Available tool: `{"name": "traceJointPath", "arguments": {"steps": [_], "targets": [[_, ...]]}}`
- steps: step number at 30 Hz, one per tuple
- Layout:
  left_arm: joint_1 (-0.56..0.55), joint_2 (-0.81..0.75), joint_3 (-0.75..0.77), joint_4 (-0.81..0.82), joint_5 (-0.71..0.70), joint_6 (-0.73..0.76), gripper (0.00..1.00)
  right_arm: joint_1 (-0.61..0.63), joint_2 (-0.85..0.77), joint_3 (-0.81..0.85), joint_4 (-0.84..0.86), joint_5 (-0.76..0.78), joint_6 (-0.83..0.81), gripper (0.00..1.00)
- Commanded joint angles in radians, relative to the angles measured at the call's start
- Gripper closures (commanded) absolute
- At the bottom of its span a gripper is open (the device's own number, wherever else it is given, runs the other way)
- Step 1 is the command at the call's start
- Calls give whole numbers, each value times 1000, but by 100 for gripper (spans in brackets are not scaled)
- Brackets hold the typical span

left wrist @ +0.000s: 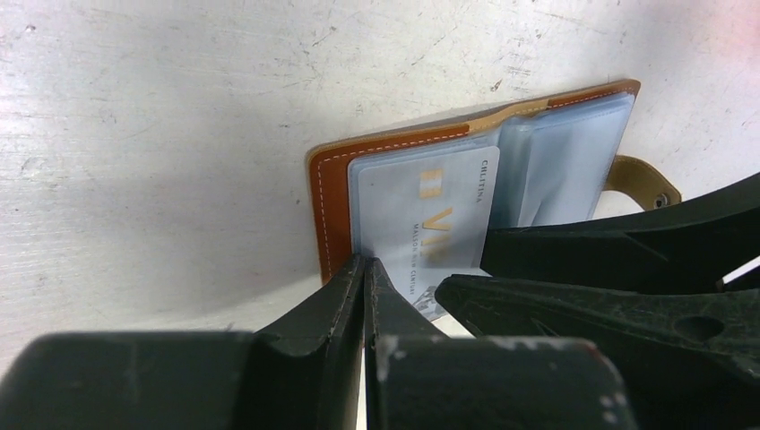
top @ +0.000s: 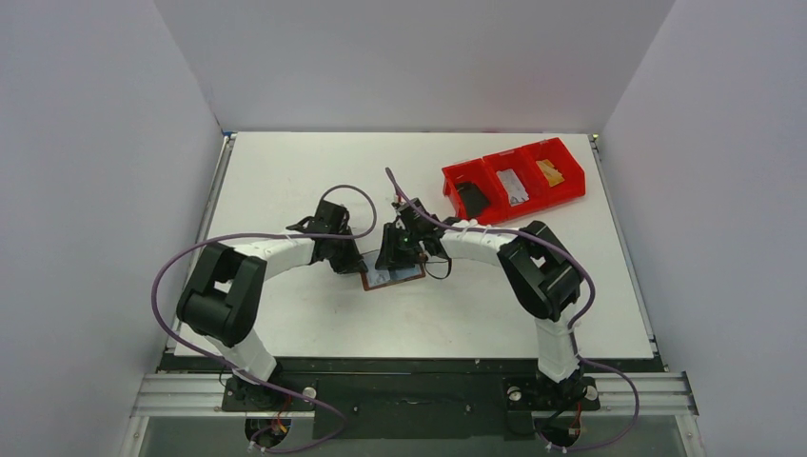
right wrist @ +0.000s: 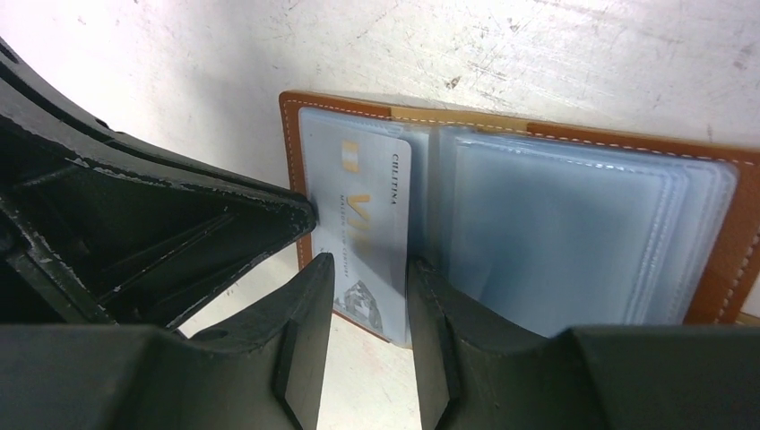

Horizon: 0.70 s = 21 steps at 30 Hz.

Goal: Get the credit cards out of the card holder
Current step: Remove the credit card from the card holder.

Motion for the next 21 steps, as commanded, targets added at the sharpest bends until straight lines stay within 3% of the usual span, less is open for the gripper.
{"name": "traceJointPath", "arguments": {"steps": [1, 9, 21], "targets": [[-3, 37, 22, 10, -19, 11, 100, -7, 14, -37, 102, -54, 51, 70], [-6, 67, 32, -12, -33, 6, 100, -46, 2, -132, 257, -122, 134, 80], [-6, 83, 36, -40, -51, 5, 100, -104, 4, -294, 656, -231, 340, 82]]}}
